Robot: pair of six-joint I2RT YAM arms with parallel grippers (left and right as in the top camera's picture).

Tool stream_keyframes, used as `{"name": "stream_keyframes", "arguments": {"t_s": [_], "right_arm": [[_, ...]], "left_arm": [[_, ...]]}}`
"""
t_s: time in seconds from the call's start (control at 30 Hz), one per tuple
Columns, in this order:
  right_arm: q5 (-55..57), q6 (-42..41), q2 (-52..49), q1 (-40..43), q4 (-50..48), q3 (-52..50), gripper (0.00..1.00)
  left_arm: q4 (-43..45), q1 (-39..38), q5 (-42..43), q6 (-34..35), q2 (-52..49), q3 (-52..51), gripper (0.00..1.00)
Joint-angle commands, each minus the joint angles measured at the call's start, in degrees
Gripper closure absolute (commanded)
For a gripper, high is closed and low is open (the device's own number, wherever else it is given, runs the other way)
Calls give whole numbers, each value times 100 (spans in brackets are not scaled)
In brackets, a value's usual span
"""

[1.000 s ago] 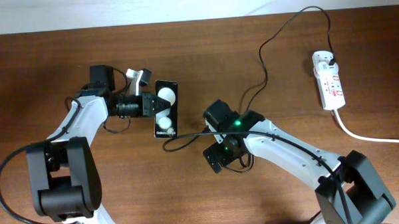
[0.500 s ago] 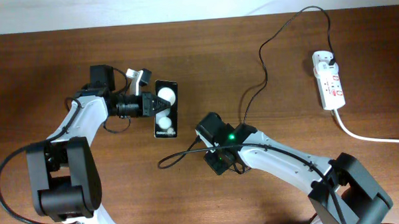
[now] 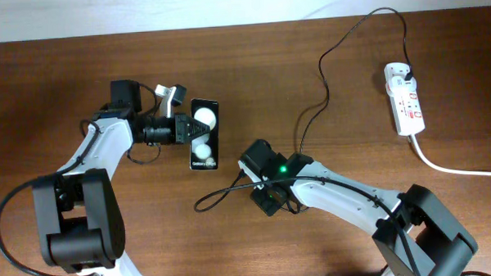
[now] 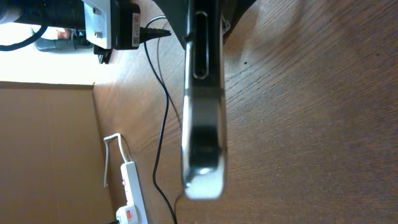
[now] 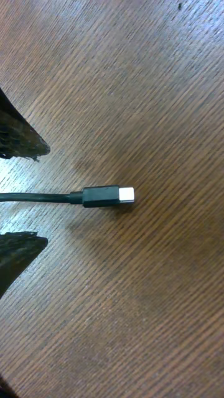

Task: Plug charger to phone and switch on socket
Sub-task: 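Lower the right gripper and grasp the black USB-C cable end, then lift the cable end and move it toward the phone's bottom port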

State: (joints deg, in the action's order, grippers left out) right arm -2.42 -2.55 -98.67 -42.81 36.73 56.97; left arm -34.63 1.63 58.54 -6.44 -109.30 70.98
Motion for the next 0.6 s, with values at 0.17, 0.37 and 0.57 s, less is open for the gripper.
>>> {"name": "stream_keyframes", "arguments": {"t_s": [0.17, 0.37, 0.57], "right_arm": [[-33, 87, -310, -28, -214, -42, 68], [-33, 87, -415, -20, -201, -39, 79], [-35, 72, -415, -20, -162, 31, 96]], "left_arm": [[9, 2, 264, -26, 146, -24, 100], [11, 2, 275, -4, 146, -24, 100], [13, 2, 275, -4, 146, -24, 100]]}}
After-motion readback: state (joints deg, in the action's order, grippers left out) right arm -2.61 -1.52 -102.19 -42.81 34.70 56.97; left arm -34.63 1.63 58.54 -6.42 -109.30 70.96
